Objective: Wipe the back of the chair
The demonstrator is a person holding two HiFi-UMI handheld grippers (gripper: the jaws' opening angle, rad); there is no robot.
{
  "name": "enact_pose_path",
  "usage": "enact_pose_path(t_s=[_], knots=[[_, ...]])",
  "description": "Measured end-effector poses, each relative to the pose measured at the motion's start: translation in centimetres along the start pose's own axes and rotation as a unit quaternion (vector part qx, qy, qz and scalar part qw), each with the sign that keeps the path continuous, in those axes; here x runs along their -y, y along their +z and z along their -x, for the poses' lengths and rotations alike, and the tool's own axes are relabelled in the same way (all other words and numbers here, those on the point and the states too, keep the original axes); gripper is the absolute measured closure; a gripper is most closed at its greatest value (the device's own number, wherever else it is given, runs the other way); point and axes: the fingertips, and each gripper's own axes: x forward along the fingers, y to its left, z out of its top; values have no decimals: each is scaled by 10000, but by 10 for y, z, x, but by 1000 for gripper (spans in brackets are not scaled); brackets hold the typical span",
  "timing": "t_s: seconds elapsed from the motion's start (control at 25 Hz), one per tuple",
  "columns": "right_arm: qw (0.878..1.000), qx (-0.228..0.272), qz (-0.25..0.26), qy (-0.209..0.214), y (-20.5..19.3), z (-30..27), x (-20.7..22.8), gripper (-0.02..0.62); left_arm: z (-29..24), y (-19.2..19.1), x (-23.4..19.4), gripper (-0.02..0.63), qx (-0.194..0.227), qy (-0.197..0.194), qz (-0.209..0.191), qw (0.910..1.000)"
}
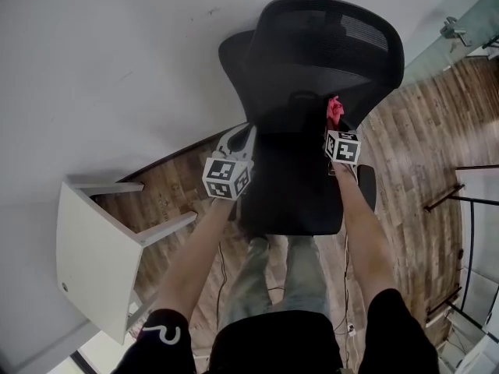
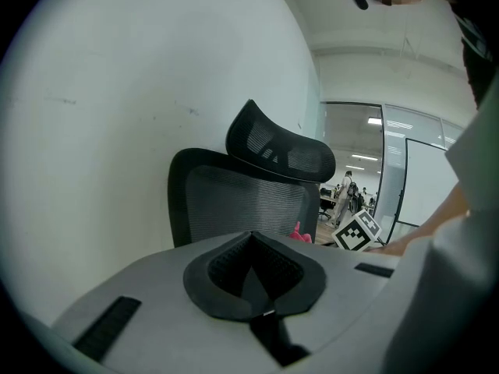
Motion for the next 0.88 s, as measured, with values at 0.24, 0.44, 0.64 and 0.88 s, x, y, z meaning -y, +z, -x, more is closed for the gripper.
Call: enact_pose_path(t_s=[0.24, 0.44, 0.64, 0.88], knots=[[9989, -28, -317, -330, -13, 17, 70, 525, -27, -5, 37, 584, -43, -108, 24, 9999], [9974, -35, -495, -525, -22, 25, 109, 528, -44, -12, 57, 584, -134, -176, -52, 9997], [9971, 126, -602, -445, -23, 29, 102, 529, -44, -19, 54, 584, -179, -163, -52, 9997], [9994, 292, -170, 9, -17, 19, 23, 531, -25, -29, 28, 584, -221, -36, -5, 9997]])
